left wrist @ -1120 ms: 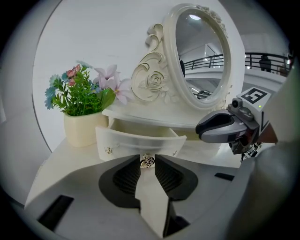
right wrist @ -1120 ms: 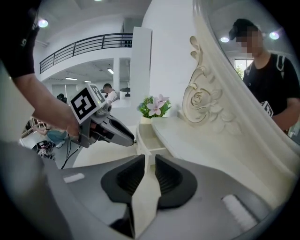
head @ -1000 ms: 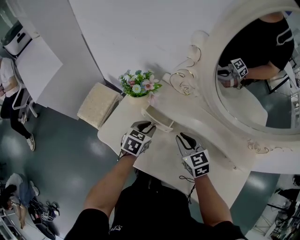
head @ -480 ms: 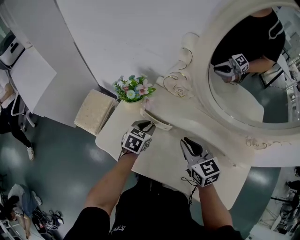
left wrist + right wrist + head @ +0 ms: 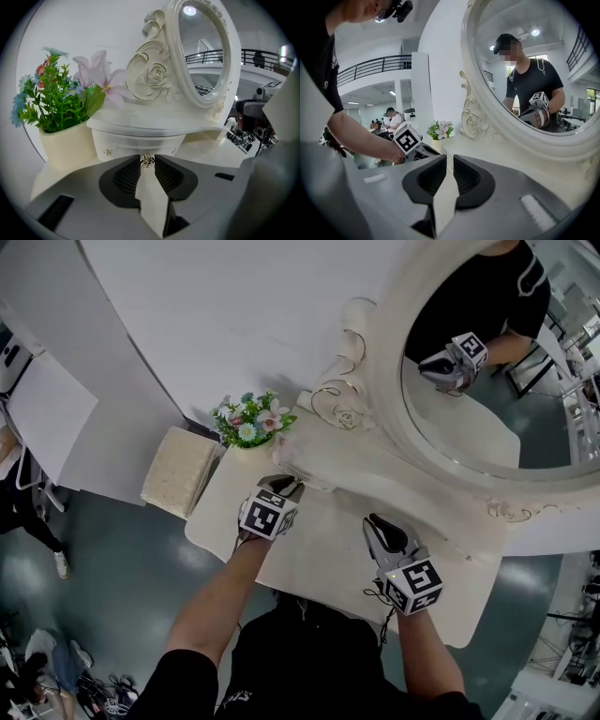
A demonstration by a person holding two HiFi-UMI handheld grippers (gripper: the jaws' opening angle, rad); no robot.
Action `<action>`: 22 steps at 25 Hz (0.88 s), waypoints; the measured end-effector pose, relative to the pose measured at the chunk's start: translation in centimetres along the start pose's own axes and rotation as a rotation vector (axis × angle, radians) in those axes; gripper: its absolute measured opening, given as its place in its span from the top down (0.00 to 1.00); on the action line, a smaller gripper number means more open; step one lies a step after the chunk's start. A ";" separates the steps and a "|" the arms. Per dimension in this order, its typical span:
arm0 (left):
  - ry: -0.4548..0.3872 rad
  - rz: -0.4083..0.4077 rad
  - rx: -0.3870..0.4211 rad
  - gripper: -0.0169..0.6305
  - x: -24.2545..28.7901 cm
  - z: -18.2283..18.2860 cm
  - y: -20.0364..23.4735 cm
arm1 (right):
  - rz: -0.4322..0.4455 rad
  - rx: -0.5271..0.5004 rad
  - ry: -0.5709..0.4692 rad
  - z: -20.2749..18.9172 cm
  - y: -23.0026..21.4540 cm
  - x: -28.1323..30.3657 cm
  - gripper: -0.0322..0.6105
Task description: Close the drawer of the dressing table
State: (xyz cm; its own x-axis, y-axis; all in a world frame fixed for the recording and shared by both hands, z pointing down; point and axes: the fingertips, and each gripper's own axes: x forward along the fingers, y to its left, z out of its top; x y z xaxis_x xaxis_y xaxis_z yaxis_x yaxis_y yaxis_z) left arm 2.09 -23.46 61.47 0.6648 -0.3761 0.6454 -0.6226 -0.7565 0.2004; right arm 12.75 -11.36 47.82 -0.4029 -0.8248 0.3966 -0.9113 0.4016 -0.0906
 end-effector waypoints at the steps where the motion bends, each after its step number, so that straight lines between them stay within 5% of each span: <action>1: -0.002 -0.003 0.000 0.82 0.1 0.2 0.0 | -0.007 0.001 0.000 -0.1 -0.1 -0.1 0.86; 13: -0.006 -0.034 0.029 0.82 1.7 1.5 0.3 | -0.094 0.064 -0.018 0.1 -0.7 -3.1 0.89; 22: 0.006 -0.019 0.057 0.79 1.6 1.4 -0.2 | -0.053 0.089 -0.069 2.2 -0.9 -4.9 0.89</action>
State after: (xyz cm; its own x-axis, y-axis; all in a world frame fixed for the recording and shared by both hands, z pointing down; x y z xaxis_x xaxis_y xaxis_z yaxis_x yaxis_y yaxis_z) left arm 3.91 -24.67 61.43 0.6737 -0.3584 0.6463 -0.5850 -0.7930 0.1701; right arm 15.38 -8.59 43.98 -0.3558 -0.8708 0.3393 -0.9342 0.3221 -0.1531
